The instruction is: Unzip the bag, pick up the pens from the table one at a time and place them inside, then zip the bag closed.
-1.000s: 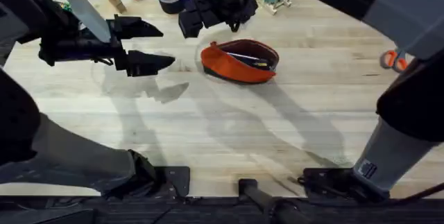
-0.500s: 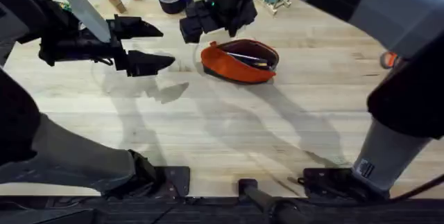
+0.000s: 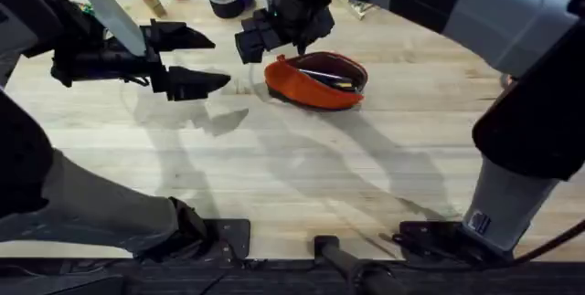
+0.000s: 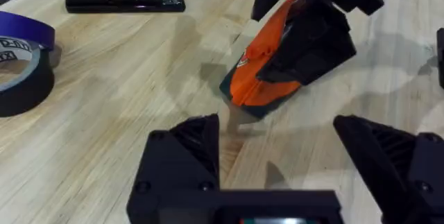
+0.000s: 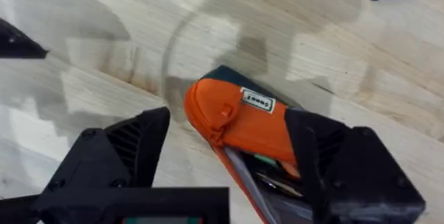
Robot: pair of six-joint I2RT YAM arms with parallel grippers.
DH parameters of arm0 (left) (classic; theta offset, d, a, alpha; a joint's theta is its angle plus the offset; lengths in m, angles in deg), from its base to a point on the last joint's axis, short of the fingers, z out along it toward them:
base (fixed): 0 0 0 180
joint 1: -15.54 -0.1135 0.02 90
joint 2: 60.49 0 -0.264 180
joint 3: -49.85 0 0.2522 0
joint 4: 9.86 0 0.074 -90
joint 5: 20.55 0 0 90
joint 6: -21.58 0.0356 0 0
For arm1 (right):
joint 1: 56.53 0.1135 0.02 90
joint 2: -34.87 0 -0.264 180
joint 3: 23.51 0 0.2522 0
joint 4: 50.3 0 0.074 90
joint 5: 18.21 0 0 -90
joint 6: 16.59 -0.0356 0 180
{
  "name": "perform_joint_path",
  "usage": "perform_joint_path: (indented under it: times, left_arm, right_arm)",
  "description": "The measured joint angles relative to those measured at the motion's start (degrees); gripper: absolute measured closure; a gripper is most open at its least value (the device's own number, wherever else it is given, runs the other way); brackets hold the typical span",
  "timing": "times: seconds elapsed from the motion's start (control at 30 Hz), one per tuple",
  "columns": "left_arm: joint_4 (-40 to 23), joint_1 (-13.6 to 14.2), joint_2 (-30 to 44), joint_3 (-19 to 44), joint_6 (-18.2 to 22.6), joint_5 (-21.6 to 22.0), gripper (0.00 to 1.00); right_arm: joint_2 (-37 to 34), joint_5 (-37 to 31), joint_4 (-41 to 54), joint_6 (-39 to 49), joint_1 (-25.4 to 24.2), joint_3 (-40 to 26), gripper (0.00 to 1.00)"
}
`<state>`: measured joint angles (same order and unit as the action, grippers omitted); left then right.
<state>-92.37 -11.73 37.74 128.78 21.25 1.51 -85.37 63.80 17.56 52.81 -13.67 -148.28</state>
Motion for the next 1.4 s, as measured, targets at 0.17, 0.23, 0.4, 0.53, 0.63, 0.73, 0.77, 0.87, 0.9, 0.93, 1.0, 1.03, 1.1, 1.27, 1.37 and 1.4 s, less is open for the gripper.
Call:
perform_joint_path:
  times: [0.17,0.23,0.4,0.53,0.63,0.73,0.77,0.87,0.9,0.93,1.0,1.03,1.1,1.27,1.37,1.4]
  left_arm:
    - [0.00,0.00,0.00,0.00,0.00,0.00,0.008]
    - [0.00,0.00,0.00,0.00,0.00,0.00,0.008]
    - [0.00,0.00,0.02,0.00,0.00,0.00,0.008]
    - [0.01,0.00,0.00,0.00,0.00,0.00,0.008]
    - [0.00,0.00,0.00,0.00,0.00,0.00,0.008]
    - [0.00,0.00,0.02,0.00,0.00,0.00,0.008]
    - [0.00,0.00,0.00,0.00,0.00,0.00,0.008]
    - [0.00,0.00,0.00,0.00,0.00,0.00,0.008]
    - [0.00,0.00,0.00,0.00,0.00,0.00,0.008]
    - [0.00,0.00,0.00,0.00,0.00,0.00,0.008]
    - [0.00,0.00,0.01,0.00,0.00,0.00,0.007]
    - [0.00,0.00,0.02,0.00,0.00,0.00,0.007]
    - [0.00,0.00,0.00,0.00,0.00,0.00,0.008]
    - [0.00,0.00,0.00,0.00,0.00,0.00,0.008]
    - [0.01,0.00,0.00,0.00,0.00,0.00,0.008]
    - [0.00,0.00,0.00,0.00,0.00,0.00,0.008]
  right_arm:
    - [-0.45,-0.10,-0.11,0.00,0.00,-0.05,0.006]
    - [-1.23,-0.17,-0.30,-0.02,0.00,-0.11,0.012]
    - [-3.10,-0.17,-0.42,-0.02,0.00,-0.11,0.031]
    - [-3.23,-0.20,-0.50,-0.02,0.00,-0.13,0.066]
    - [-3.23,-0.20,-0.48,-0.02,0.00,-0.15,0.079]
    - [-3.24,-0.20,-0.63,-0.02,0.00,-0.15,0.080]
    - [-3.23,-0.20,-0.64,-0.02,0.00,-0.17,0.084]
    - [-3.23,-0.19,-0.44,-0.02,0.00,-0.49,0.103]
    - [-3.23,-0.19,-0.26,-0.02,0.00,-0.71,0.109]
    - [-3.23,-0.20,-0.12,-0.02,0.00,-0.95,0.117]
    - [-3.23,-0.20,0.13,-0.02,0.00,-1.46,0.135]
    - [-3.23,-0.20,0.39,-0.02,0.00,-1.68,0.138]
    - [-3.24,-0.20,0.78,-0.02,0.00,-1.88,0.149]
    - [-3.23,-0.20,1.31,-0.02,0.00,-1.88,0.257]
    - [-3.23,-0.17,1.31,-0.03,0.00,-1.88,0.331]
    - [-3.23,-0.18,1.29,-0.02,0.00,-1.88,0.348]
